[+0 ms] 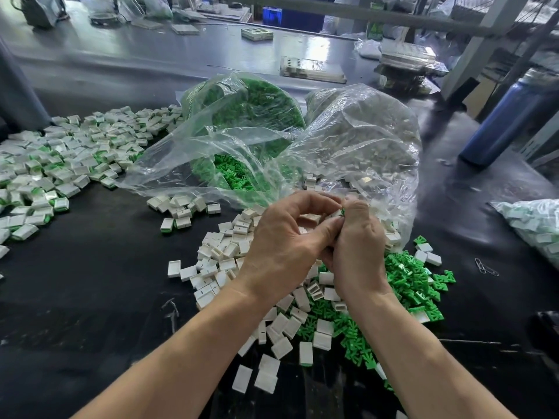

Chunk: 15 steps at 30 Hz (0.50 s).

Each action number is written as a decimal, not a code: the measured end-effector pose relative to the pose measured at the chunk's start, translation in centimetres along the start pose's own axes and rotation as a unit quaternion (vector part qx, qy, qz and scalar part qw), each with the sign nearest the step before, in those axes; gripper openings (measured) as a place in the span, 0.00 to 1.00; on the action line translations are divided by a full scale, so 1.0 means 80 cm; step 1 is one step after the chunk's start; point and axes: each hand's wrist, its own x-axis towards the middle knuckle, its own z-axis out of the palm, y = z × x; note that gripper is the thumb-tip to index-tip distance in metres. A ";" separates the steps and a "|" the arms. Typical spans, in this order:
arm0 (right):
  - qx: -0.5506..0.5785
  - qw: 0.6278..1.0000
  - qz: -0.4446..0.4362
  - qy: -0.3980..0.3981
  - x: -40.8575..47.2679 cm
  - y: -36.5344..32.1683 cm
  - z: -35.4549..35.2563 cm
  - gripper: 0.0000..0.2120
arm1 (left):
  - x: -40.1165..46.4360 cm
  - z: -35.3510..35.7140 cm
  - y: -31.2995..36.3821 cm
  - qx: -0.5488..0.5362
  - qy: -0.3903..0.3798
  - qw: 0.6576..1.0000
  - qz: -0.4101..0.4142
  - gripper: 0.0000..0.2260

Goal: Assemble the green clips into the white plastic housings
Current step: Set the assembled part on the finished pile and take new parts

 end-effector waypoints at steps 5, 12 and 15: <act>0.007 1.000 0.005 0.002 -0.002 -0.002 0.004 0.23 | 0.000 0.000 -0.002 -0.005 0.010 1.000 0.001 0.03; -0.010 1.000 -0.008 -0.008 -0.005 -0.009 0.007 0.22 | -0.001 -0.002 -0.003 -0.015 0.011 1.000 -0.002 0.03; -0.013 1.000 -0.019 -0.010 -0.007 -0.011 0.009 0.22 | -0.002 -0.003 -0.003 -0.030 0.007 1.000 -0.003 0.03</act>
